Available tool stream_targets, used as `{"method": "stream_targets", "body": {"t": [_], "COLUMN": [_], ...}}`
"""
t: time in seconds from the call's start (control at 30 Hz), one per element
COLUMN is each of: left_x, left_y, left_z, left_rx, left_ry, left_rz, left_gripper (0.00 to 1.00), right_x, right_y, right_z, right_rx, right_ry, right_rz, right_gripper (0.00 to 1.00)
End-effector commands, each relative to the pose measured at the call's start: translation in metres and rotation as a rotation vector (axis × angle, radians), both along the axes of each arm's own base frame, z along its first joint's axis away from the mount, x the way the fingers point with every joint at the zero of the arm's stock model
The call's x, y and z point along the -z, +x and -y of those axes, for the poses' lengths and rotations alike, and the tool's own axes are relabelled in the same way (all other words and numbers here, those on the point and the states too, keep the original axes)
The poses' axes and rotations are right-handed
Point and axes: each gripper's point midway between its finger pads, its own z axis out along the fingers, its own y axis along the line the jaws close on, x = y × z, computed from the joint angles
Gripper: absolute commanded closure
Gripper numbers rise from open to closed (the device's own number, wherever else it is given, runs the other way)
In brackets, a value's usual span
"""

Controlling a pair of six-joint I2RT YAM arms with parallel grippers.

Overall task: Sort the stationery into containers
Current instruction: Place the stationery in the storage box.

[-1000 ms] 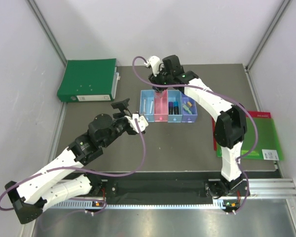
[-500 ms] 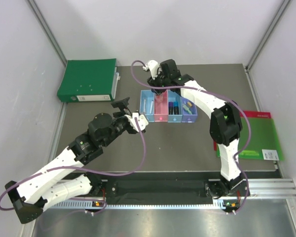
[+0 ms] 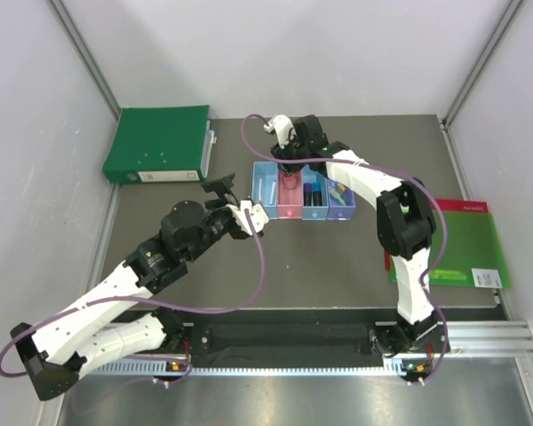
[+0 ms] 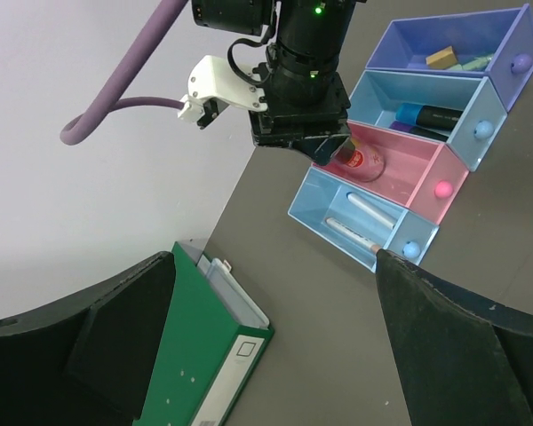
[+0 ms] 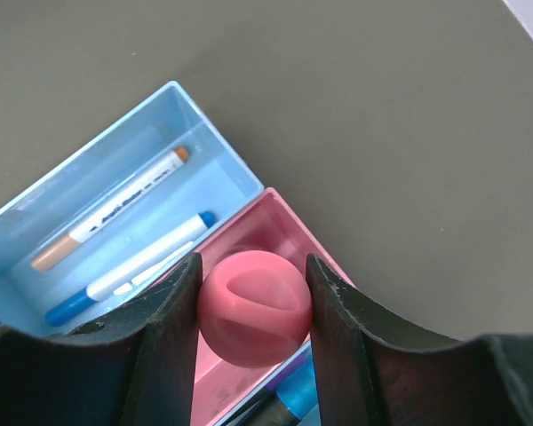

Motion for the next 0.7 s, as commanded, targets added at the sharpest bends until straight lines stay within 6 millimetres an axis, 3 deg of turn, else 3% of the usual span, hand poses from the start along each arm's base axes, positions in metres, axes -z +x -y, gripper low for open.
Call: {"method": "stream_targets", "body": {"t": [0.0,0.4,0.53,0.67], "left_x": [-0.032,-0.031,-0.032,-0.034], "left_y": [0.002,0.003,0.002,0.001], "left_z": [0.005,0.004,0.004,0.004], "left_rx": [0.011,0.008,0.010,0.014], "left_ry": [-0.077,-0.074,-0.077,-0.079], "left_rz": [0.053,0.056,0.058,0.058], "left_gripper": [0.01,0.01,0.01,0.01], "right_x": [-0.024,-0.037,-0.050,-0.063], "right_y": [0.005,-0.005,-0.009,-0.013], "right_z": [0.000,0.003,0.004,0.005], "right_rx": [0.006,-0.007,-0.012,-0.019], "right_ry": [0.049,0.061,0.069,0.080], "right_rz": [0.060,0.063,0.074,0.087], "right_gripper": [1.00,0.52,0.30,0.16]}}
